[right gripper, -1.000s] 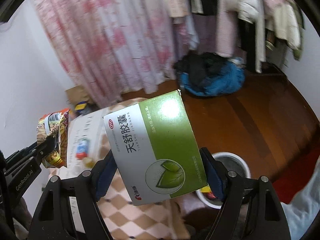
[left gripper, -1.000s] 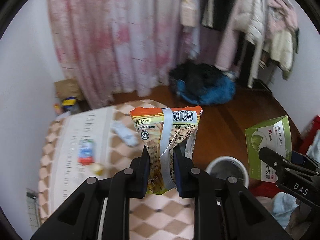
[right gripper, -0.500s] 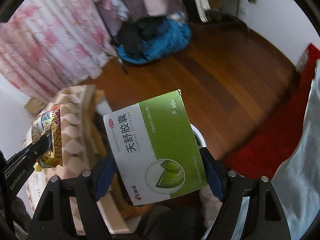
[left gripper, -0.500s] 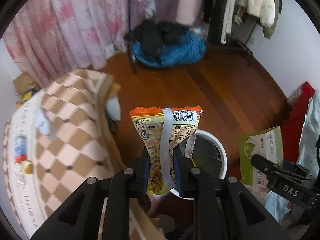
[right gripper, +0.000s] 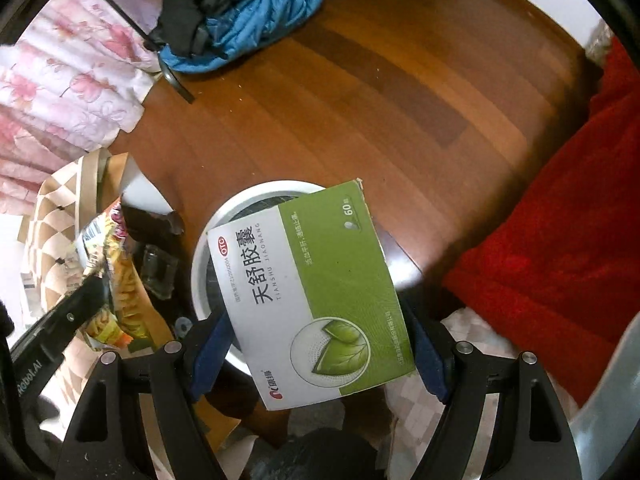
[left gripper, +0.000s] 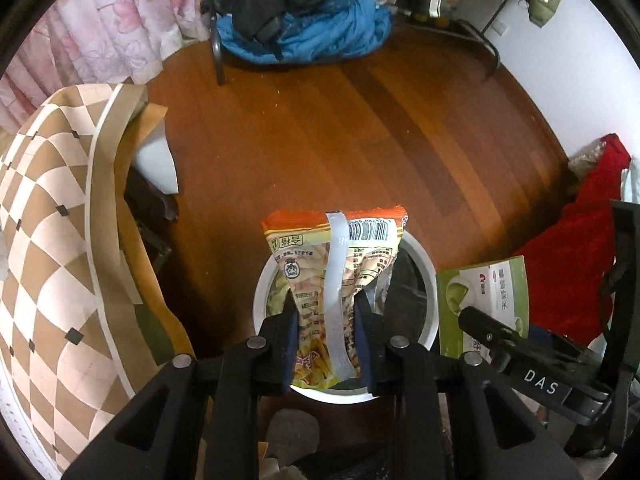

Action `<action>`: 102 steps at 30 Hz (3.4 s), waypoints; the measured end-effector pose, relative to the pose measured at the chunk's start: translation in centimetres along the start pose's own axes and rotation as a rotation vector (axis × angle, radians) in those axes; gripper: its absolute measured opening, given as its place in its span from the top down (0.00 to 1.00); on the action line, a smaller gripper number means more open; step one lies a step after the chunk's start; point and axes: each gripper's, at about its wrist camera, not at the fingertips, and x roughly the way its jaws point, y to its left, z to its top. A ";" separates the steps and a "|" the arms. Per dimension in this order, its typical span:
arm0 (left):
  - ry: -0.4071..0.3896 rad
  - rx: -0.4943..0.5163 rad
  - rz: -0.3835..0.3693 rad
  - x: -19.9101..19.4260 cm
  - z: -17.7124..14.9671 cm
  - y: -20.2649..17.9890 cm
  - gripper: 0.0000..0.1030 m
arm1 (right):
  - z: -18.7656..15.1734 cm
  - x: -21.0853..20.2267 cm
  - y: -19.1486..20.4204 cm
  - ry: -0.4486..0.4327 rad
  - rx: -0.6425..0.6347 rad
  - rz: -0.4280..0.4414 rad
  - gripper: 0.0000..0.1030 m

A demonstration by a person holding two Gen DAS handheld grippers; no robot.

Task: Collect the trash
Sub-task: 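Open both tools to drop the snack bar and green box into the bin, then grasp the DHA Pure Milk carton with the left tool while the right tool grasps the white box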

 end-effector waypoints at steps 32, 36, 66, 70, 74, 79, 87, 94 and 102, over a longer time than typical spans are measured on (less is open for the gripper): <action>-0.141 0.013 0.084 -8.6 -2.6 1.4 0.06 | -2.9 -6.6 1.3 0.005 -0.094 -0.145 0.00; -0.183 0.012 0.070 -11.5 -3.5 1.5 0.06 | -3.6 -9.4 1.8 -0.025 -0.109 -0.128 0.00; -0.386 -0.356 0.365 -25.0 -11.8 27.8 0.06 | -14.3 -24.9 23.5 -0.292 -0.362 0.135 0.00; -0.298 -0.468 0.403 -21.6 -11.4 35.7 0.06 | -14.1 -19.5 30.7 -0.208 -0.452 0.156 0.00; -0.196 -0.536 0.366 -17.4 -10.4 42.3 0.07 | -13.2 -12.9 38.3 -0.112 -0.546 0.159 0.00; -0.091 -0.532 0.284 -12.2 -8.7 46.5 0.07 | -11.3 -5.3 48.0 -0.041 -0.683 0.107 0.20; -0.042 -0.526 0.201 -8.7 -7.5 47.9 0.07 | -9.4 3.4 56.6 0.054 -0.807 0.019 0.38; -0.037 -0.494 0.214 -8.1 -7.5 47.1 0.11 | -8.6 5.1 56.6 0.119 -0.763 -0.047 0.54; -0.033 -0.489 0.229 -7.1 -7.0 47.7 0.54 | -8.6 5.2 54.0 0.237 -0.693 -0.026 0.43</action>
